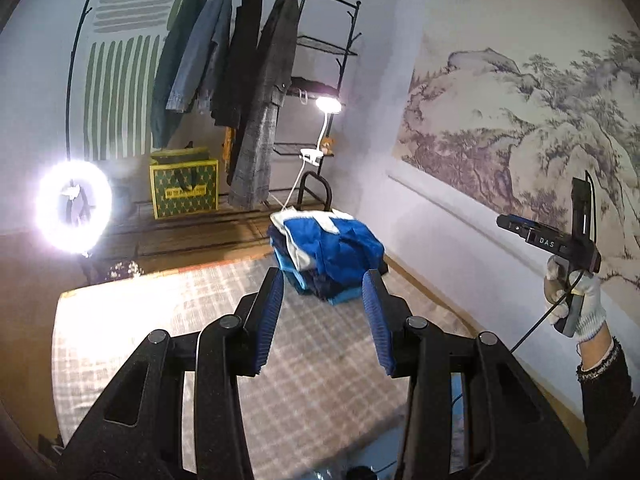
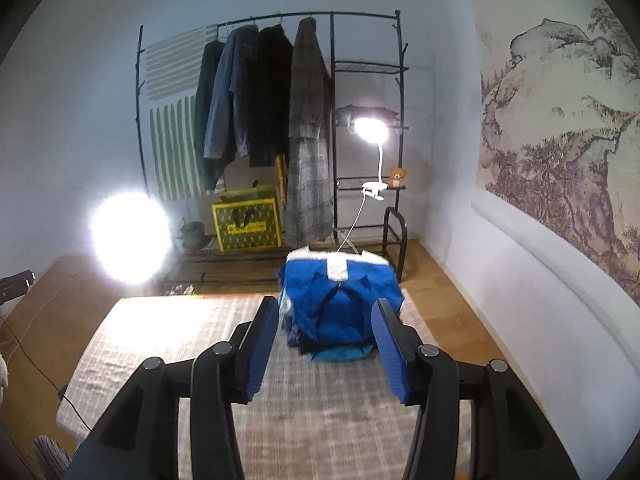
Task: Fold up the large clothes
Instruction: 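Open both grippers and pull them back from the stack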
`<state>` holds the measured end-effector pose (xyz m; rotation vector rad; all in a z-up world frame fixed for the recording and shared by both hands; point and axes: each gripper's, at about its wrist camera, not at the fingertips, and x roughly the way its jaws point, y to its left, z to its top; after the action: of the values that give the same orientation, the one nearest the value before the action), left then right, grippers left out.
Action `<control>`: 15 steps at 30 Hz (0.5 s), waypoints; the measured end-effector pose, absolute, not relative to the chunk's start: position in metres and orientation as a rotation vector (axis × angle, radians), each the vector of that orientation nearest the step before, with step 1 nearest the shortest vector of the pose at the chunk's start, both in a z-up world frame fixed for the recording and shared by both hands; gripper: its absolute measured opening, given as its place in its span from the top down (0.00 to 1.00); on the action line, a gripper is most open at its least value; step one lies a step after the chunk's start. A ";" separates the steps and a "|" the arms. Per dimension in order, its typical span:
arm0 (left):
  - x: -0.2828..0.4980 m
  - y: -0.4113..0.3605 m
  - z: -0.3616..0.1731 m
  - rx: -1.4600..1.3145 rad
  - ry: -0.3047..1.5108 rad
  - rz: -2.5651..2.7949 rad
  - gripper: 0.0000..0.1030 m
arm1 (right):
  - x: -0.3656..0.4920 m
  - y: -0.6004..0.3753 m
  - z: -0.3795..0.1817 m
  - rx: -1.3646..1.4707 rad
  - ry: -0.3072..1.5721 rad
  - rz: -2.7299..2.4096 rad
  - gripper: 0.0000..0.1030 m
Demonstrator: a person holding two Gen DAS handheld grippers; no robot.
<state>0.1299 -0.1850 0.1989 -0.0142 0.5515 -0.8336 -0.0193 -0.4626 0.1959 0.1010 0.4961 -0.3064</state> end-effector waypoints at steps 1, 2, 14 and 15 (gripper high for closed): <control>0.125 -0.184 0.196 -0.011 0.554 -0.835 0.59 | -0.025 -0.458 0.193 0.102 0.500 -0.309 0.48; 0.117 -0.184 0.190 -0.004 0.558 -0.834 0.59 | -0.030 -0.453 0.189 0.103 0.503 -0.309 0.46; 0.072 -0.191 0.134 0.090 0.552 -0.840 0.35 | -0.060 -0.398 0.143 0.081 0.491 -0.384 0.23; 0.073 -0.192 0.133 0.093 0.547 -0.841 0.29 | -0.059 -0.396 0.140 0.075 0.491 -0.389 0.20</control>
<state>0.0731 -0.1916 0.1327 0.0931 0.5467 -0.8406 -0.0595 -0.3956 0.1400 0.0752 0.4908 -0.3889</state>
